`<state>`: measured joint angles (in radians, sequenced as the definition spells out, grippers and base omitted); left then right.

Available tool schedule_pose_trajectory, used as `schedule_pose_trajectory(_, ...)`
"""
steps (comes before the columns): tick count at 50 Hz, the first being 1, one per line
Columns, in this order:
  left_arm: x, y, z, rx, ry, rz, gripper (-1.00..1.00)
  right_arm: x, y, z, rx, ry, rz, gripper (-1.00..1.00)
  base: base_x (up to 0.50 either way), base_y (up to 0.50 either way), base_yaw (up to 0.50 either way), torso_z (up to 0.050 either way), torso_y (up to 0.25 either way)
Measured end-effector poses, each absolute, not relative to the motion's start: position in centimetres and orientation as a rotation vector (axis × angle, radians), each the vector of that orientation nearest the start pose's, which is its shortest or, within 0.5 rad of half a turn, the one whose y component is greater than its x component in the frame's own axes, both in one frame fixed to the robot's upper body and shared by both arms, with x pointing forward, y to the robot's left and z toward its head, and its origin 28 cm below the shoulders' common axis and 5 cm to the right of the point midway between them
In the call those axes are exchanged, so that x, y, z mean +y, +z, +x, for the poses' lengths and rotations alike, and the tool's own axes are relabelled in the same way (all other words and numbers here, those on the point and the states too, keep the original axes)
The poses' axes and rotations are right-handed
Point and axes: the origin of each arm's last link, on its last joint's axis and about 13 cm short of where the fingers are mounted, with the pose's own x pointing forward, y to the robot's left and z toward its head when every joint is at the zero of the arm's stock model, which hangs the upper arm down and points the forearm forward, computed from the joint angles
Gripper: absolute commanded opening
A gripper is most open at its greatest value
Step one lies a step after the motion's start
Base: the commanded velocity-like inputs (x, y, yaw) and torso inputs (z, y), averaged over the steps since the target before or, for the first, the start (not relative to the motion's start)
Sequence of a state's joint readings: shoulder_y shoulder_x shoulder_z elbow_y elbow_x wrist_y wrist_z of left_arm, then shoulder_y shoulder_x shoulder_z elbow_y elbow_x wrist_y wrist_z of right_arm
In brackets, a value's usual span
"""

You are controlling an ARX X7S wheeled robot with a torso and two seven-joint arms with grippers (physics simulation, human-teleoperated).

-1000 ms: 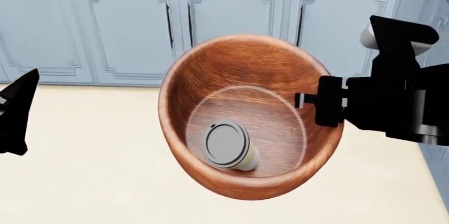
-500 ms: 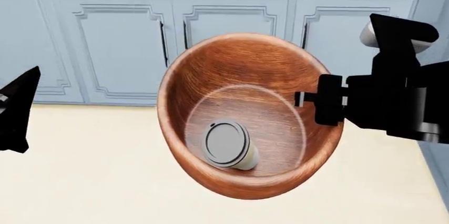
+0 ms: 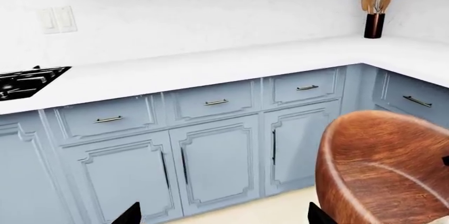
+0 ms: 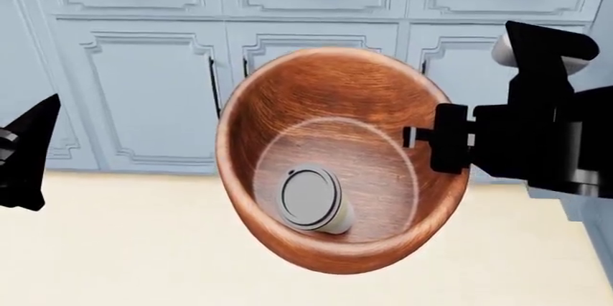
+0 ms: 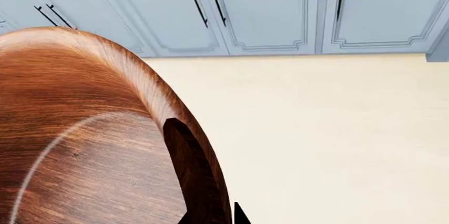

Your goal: Place the cup inside the bowl on the dining table and move the bowl to any counter.

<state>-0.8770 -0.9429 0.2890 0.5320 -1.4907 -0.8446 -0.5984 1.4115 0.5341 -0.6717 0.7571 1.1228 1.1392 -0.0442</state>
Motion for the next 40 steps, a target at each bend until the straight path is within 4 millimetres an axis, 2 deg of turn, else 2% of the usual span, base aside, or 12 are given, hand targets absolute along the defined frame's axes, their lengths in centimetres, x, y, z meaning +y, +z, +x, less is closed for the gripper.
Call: schedule_pose_trajectory(40, 27.48, 26.76, 22.25, 0.028, -0.258, 0.067, 1.00, -19.70, 25.28, 36.48, 0.679, 0.294, 0.198, -1.00, 0.50, 0.01, 0.00, 0.000, 0.002)
